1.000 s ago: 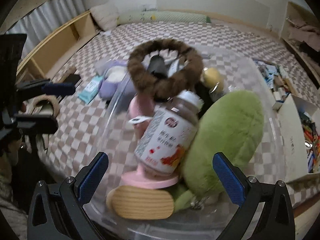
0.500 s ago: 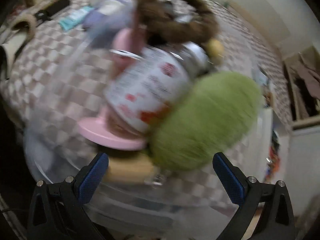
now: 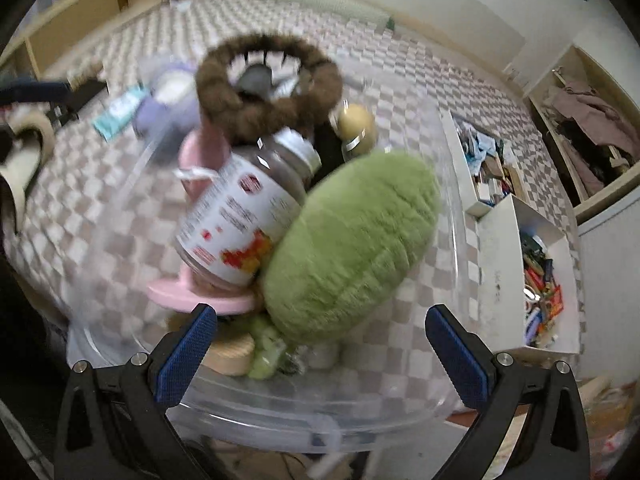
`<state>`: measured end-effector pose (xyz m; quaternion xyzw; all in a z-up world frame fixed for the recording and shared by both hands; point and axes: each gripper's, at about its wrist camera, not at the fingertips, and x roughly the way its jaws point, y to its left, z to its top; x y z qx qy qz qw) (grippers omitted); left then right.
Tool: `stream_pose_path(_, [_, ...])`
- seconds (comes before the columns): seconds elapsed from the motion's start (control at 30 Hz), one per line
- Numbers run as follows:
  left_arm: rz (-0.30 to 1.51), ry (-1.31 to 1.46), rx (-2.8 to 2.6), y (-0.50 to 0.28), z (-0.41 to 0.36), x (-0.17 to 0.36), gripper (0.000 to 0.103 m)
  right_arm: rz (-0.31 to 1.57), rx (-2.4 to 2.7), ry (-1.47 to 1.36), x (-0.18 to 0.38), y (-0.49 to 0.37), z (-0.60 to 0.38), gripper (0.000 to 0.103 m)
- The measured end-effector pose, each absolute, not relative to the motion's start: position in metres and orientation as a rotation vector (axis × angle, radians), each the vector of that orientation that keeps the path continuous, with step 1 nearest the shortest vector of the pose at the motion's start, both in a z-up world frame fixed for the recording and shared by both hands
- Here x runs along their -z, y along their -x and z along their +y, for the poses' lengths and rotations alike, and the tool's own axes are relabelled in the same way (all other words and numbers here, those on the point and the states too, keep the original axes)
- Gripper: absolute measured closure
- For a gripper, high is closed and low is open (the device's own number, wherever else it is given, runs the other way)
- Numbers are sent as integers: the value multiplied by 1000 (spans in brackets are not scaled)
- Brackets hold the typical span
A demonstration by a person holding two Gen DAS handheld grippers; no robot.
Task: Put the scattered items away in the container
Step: 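Withdraw both tools from the bin back toward the items on the bed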
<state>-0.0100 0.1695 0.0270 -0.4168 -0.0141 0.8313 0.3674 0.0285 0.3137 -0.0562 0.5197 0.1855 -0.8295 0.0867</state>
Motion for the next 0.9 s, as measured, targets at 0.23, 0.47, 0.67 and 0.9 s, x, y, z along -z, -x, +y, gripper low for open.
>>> stream_pose_path(0.23, [-41, 1009, -2199, 4, 166, -32, 0, 202, 2719, -1310, 38, -38, 319, 0])
stream_pose_path(0.47, [-66, 964, -2258, 4, 156, -39, 0, -66, 2856, -1130, 30, -49, 318, 0])
stream_pose_path(0.67, [-38, 957, -2330, 7, 153, -42, 0, -215, 2950, -945, 16, -56, 315, 0])
stream_pose_path(0.9, [48, 904, -2419, 7, 150, -43, 0, -247, 2932, -866, 12, -60, 297, 0])
